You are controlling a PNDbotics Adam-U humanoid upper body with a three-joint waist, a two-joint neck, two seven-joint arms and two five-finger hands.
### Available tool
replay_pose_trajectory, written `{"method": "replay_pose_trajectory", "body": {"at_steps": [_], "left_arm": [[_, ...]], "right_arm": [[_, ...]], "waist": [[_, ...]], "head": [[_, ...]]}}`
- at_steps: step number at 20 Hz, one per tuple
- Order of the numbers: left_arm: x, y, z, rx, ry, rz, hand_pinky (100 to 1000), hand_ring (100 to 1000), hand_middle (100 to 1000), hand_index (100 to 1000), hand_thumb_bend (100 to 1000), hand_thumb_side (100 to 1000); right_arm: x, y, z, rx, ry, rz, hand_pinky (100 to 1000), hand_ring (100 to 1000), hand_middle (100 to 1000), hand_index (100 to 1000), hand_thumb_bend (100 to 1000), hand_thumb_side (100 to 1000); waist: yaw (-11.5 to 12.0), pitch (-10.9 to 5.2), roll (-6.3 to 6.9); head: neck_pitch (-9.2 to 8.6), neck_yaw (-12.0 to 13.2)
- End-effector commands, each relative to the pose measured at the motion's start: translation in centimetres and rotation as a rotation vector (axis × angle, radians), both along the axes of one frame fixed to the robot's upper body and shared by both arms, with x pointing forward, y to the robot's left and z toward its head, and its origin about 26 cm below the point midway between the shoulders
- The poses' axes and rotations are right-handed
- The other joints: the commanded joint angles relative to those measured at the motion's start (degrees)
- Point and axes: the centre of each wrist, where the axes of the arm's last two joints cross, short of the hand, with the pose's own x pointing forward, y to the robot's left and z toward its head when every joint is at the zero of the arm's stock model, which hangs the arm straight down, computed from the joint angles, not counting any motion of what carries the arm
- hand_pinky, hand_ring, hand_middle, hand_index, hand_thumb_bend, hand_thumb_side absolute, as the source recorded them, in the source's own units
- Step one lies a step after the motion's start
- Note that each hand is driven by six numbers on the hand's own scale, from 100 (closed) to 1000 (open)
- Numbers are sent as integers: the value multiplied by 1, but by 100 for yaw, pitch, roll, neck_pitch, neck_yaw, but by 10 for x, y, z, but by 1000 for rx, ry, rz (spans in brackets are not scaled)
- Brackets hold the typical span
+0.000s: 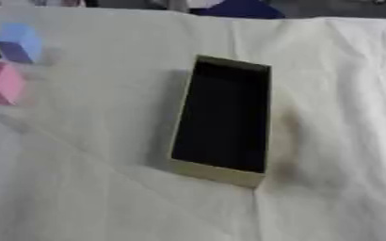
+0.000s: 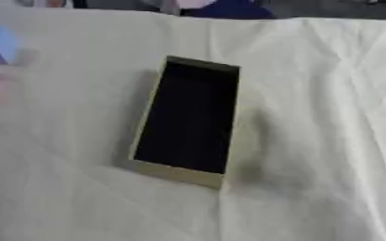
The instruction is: Pick up objects on the table and place them in the box.
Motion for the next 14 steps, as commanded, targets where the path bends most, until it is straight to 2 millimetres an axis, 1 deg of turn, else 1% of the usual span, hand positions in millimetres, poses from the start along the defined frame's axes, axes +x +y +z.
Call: {"method": "replay_pose_trajectory", "body": {"at_steps": [1, 4, 6, 10, 14], "left_arm": [[-3, 6, 12, 10, -68, 8, 852, 884, 885, 922, 667, 132], [-2, 6, 9, 13, -95, 6, 838, 872, 872, 911, 635, 136], [-1, 6, 7, 16, -106, 5, 818, 851, 837, 888, 607, 148], [0, 5, 3, 29, -126, 10, 778, 813, 797, 856, 593, 157], [1, 5, 0, 70, -109, 23, 752, 785, 763, 823, 622, 123]], "right_arm": [[-1, 0, 7, -20, -23, 2, 826, 803, 622, 838, 100, 865], [-1, 0, 7, -20, -22, 3, 826, 804, 621, 836, 100, 867], [-1, 1, 7, -19, -21, 4, 826, 804, 621, 836, 100, 867], [-1, 1, 7, -17, -20, 5, 827, 804, 620, 837, 100, 868], [-1, 1, 7, -16, -20, 4, 827, 804, 619, 837, 100, 867]], "waist": [[-12, -79, 11], [-23, -66, 11], [-29, -59, 14], [-44, -46, 15], [-55, -41, 16]], "head": [[-80, 19], [-82, 16], [-82, 15], [-89, 15], [-85, 19]]}}
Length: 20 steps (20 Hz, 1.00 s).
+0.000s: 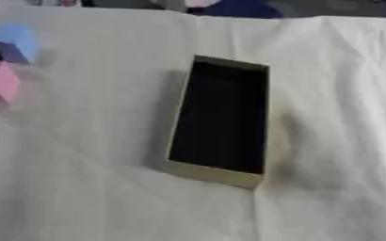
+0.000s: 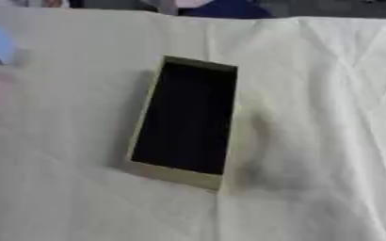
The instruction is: Pick up objects on the table and place them in the box.
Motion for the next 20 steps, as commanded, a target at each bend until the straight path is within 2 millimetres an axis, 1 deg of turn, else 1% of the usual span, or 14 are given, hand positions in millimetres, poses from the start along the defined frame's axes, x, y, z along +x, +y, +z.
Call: {"method": "replay_pose_trajectory", "body": {"at_steps": [1, 4, 5, 6, 8, 10, 11, 14, 20], "left_arm": [[-3, 5, 13, 48, -21, 21, 736, 770, 745, 805, 611, 113], [-2, 5, 13, 65, -25, 19, 633, 672, 629, 708, 495, 100], [-2, 4, 13, 61, -34, 12, 605, 646, 604, 684, 463, 100], [-2, 3, 13, 51, -44, 0, 572, 616, 577, 662, 408, 100], [-1, 1, 13, 9, -58, -36, 554, 600, 563, 655, 351, 100], [-2, -2, 18, -30, -67, -65, 555, 601, 565, 657, 343, 100], [-3, -4, 23, -43, -76, -79, 552, 599, 563, 658, 321, 100], [-7, -12, 40, -61, -110, -117, 530, 584, 548, 647, 302, 100], [-19, -34, 68, -63, -166, -218, 490, 550, 513, 616, 284, 100]], "right_arm": [[-1, 0, 8, -22, -25, 3, 827, 804, 619, 837, 100, 867], [-1, 0, 7, -20, -24, 3, 827, 804, 619, 837, 100, 867], [-1, 0, 7, -19, -24, 2, 827, 805, 619, 837, 100, 867], [-1, 0, 7, -18, -24, 2, 828, 805, 619, 838, 100, 867], [-1, 0, 7, -18, -22, 1, 828, 805, 618, 838, 100, 867], [-1, 0, 6, -18, -21, -1, 828, 805, 618, 838, 100, 867], [-1, -1, 6, -18, -20, -1, 828, 805, 618, 838, 100, 866], [-2, -1, 6, -19, -19, -2, 828, 805, 618, 838, 100, 863], [-2, -3, 7, -22, -23, -5, 829, 805, 619, 838, 100, 859]], "waist": [[-7, -89, 17], [-9, -90, 16], [-7, -91, 13], [-6, -92, 11], [0, -94, 7], [7, -98, 5], [14, -105, 4], [38, -127, 7], [72, -170, 8]], "head": [[-46, 17], [-47, 7], [-43, 3], [-40, 1], [-31, -12], [-24, -35], [-13, -53], [5, -78], [42, -150]]}}
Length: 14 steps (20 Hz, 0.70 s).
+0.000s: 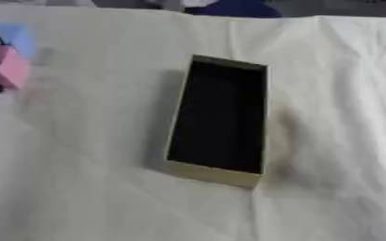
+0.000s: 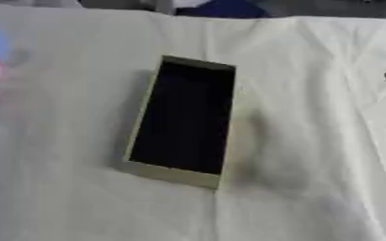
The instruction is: Pick up objects on the table and place them in the box.
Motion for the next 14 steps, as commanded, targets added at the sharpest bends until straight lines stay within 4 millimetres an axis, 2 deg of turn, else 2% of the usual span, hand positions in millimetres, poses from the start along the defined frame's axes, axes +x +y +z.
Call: {"method": "replay_pose_trajectory", "body": {"at_steps": [1, 8, 14], "left_arm": [[-15, -4, 33, 31, -63, -39, 490, 549, 513, 616, 281, 100], [-31, -47, 53, 48, -81, -226, 491, 549, 515, 620, 265, 100], [-44, -104, 66, -2, -117, -452, 484, 551, 510, 621, 192, 100]], "right_arm": [[-2, -3, 8, -24, -26, -4, 829, 805, 619, 838, 100, 859], [-2, -4, 9, -28, -30, -3, 829, 805, 620, 839, 100, 855], [-1, -5, 11, -32, -40, 4, 829, 805, 622, 839, 100, 847]], "waist": [[17, -141, 21], [47, -180, 24], [38, -224, 20]], "head": [[41, -57], [101, -189], [145, -420]]}}
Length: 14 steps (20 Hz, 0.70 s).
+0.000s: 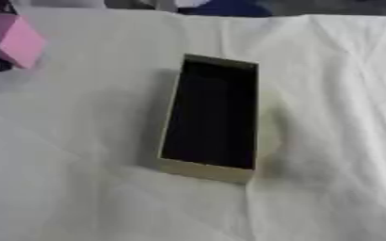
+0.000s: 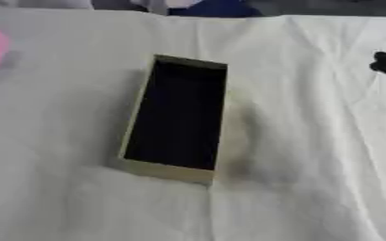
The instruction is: Pick up objects on the table and place them in the box.
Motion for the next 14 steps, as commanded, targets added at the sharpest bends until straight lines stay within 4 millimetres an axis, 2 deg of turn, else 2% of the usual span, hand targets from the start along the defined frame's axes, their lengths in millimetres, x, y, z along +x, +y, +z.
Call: {"method": "replay_pose_trajectory", "body": {"at_steps": [1, 6, 14], "left_arm": [[-11, -28, 19, -20, -42, -113, 480, 549, 508, 618, 171, 100], [-16, -80, 18, -67, -29, -277, 479, 551, 508, 622, 138, 100], [-26, -149, 17, -51, 1, -483, 475, 549, 506, 619, 121, 100]], "right_arm": [[-1, -4, 10, -29, -32, 4, 830, 805, 623, 839, 100, 846], [-1, -4, 11, -26, -34, 11, 830, 805, 623, 839, 100, 845], [-1, -5, 12, -21, -38, 18, 829, 805, 624, 838, 100, 841]], "waist": [[-9, -140, 17], [-41, -179, 17], [-95, -218, 40]], "head": [[52, -137], [64, -231], [62, -180]]}}
